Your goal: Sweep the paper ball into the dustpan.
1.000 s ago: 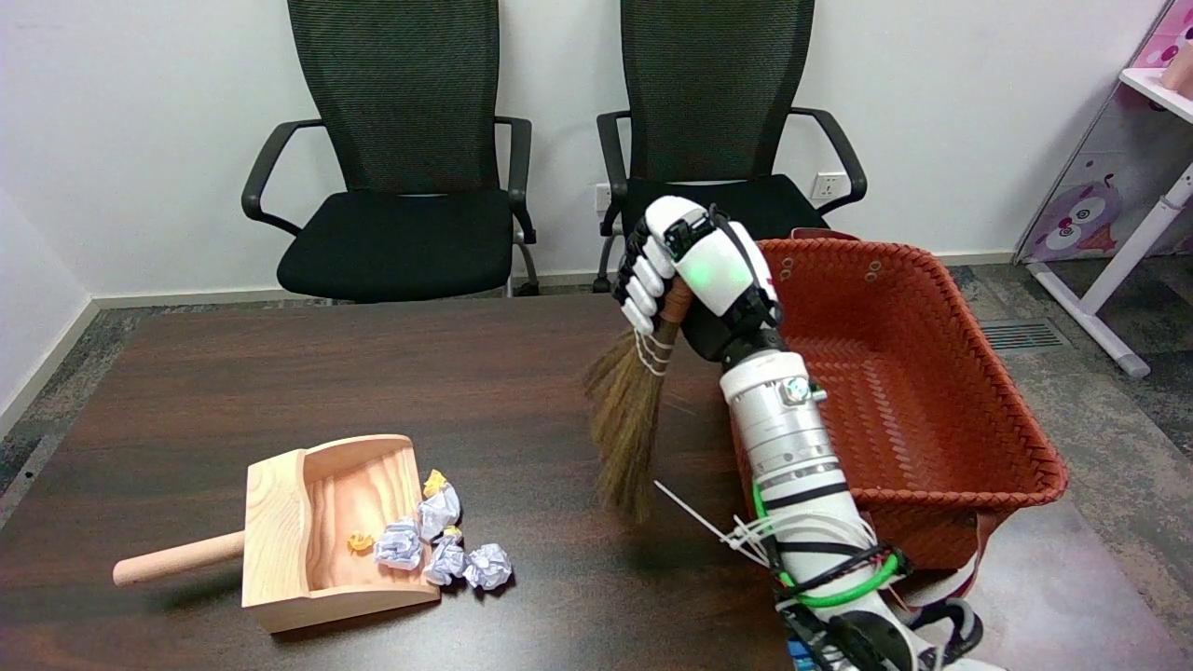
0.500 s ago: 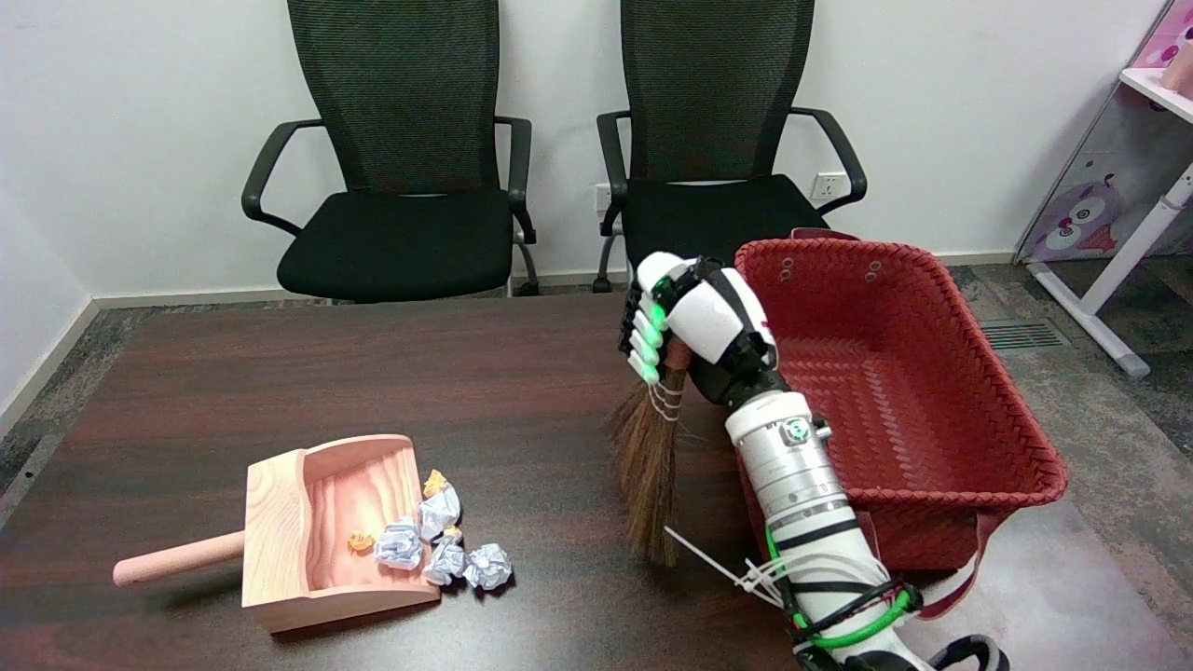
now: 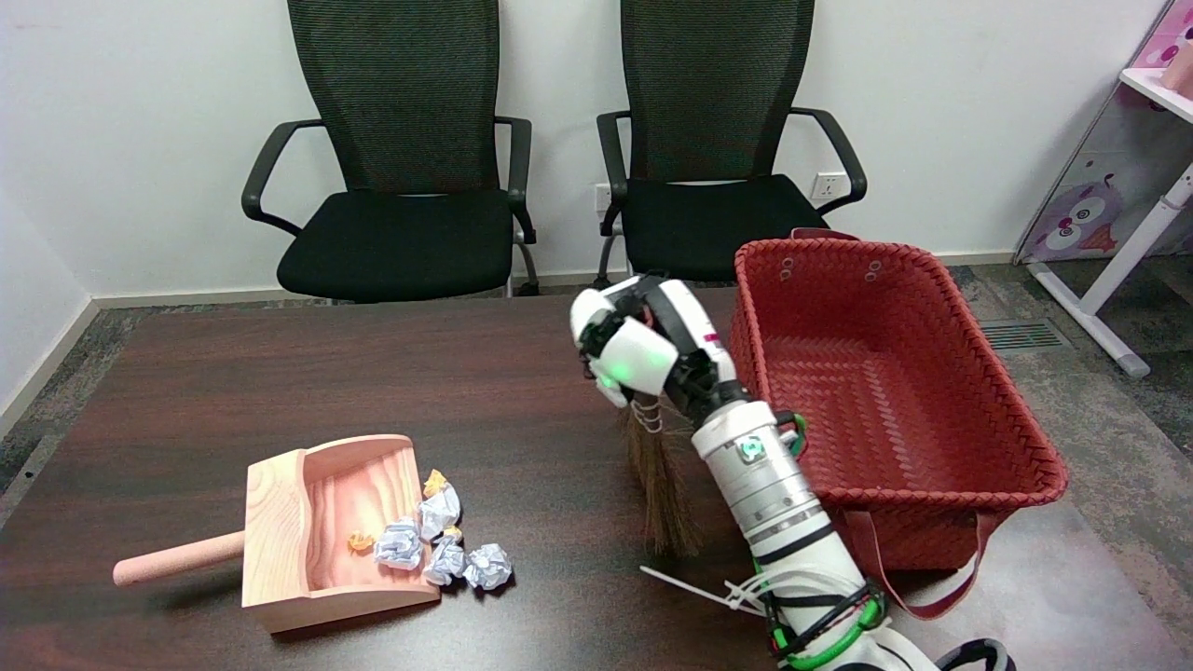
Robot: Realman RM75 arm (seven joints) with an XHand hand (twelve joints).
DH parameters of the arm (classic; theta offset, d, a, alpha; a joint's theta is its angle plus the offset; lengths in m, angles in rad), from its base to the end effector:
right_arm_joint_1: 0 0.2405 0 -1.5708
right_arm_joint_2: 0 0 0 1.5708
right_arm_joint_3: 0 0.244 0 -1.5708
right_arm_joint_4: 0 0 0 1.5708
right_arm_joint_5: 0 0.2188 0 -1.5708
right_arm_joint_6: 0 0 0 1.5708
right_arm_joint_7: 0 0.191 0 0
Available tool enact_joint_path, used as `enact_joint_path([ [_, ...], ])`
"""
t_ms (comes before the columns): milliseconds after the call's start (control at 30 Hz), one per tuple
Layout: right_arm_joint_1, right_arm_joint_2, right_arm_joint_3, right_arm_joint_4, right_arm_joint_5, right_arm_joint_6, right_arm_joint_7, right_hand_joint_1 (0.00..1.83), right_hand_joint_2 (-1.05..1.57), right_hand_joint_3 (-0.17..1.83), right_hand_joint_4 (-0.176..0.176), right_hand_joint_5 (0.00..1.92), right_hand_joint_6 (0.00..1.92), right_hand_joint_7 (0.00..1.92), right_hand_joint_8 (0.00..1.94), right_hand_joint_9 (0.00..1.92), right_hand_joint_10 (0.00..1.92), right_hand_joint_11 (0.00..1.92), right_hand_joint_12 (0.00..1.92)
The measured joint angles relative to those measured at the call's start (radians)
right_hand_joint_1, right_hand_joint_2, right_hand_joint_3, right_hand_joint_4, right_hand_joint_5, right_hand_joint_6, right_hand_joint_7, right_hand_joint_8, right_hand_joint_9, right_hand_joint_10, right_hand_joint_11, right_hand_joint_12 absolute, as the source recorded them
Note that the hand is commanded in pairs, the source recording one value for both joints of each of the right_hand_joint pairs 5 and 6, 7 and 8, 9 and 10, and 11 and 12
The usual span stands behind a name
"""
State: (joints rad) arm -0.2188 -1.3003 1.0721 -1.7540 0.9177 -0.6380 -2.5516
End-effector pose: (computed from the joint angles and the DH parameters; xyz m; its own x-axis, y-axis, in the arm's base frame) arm -0.2019 -0.3173 0.1830 0.1418 -0.0251 0.9896 -0.9423 -0.3098 0.1272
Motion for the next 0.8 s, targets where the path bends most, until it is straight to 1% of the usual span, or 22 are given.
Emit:
enact_joint_path([
  [267,-0.01,-0.05,0.03,0.0,-0.123,0.094,-0.004,0.67,1.57,1.54,0.057,1.92,1.92,1.92,1.92,1.92,1.92,1.92,1.92],
  [400,-0.019,-0.095,0.044,0.003,-0.211,0.123,-0.005,0.67,1.56,1.58,0.056,1.92,1.92,1.92,1.92,1.92,1.92,1.92,1.92],
  [600,-0.038,-0.2,0.07,0.018,-0.381,0.152,-0.006,0.66,1.57,1.61,0.056,1.92,1.92,1.92,1.92,1.92,1.92,1.92,1.92],
  [800,-0.043,-0.28,0.078,0.042,-0.501,0.177,-0.006,0.66,1.57,1.65,0.057,1.92,1.92,1.92,1.92,1.92,1.92,1.92,1.92],
])
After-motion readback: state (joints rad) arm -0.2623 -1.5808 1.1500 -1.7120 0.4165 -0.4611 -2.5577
